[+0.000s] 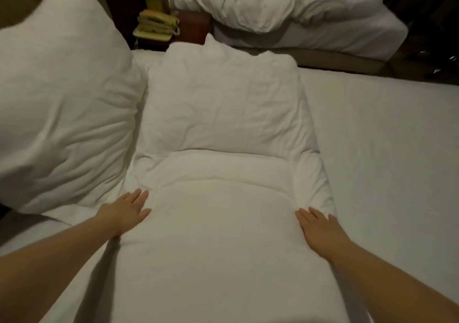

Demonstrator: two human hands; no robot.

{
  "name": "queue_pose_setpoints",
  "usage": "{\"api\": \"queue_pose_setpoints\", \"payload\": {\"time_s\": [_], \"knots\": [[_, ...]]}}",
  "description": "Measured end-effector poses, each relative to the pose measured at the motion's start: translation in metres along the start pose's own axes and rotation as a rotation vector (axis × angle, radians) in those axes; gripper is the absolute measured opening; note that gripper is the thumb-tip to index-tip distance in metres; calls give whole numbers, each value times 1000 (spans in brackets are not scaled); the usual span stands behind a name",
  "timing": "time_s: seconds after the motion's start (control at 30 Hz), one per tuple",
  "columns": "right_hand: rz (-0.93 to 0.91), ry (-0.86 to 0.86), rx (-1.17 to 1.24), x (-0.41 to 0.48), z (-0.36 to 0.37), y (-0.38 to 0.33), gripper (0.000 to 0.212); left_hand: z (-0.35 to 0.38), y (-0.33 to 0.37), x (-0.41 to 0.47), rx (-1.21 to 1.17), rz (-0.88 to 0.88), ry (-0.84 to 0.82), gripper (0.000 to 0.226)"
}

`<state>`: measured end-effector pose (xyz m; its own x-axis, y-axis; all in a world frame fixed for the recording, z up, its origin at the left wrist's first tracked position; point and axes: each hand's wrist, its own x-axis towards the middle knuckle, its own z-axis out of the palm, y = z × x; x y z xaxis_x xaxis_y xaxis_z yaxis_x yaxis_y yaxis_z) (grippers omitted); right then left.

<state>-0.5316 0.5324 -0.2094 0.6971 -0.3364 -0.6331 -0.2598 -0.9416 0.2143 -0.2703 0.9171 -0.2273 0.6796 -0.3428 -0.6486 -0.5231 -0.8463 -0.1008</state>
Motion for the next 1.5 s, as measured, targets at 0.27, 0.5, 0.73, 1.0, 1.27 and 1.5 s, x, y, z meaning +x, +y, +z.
{"api": "queue_pose_setpoints", "payload": {"time_s": [0.27,0.5,0.73,1.0,1.27,1.5], "knots": [[-66,185,76,-114,40,-26,63,92,27,-165,-209,-49,188,57],[-83,125,75,-209,82,-59,67,126,100,-268,-102,-11,208,76],[-178,439,160,-235,115,-116,88,152,142,-292,76,109,418,103],[-184,449,31,-208,175,-179,138,209,161,-243,147,86,326,117],[-170,541,-125,-145,187,-180,107,211,159,-206,229,149,387,96],[-264,570,-37,-154,107,-165,47,132,137,-213,189,278,421,43]]}}
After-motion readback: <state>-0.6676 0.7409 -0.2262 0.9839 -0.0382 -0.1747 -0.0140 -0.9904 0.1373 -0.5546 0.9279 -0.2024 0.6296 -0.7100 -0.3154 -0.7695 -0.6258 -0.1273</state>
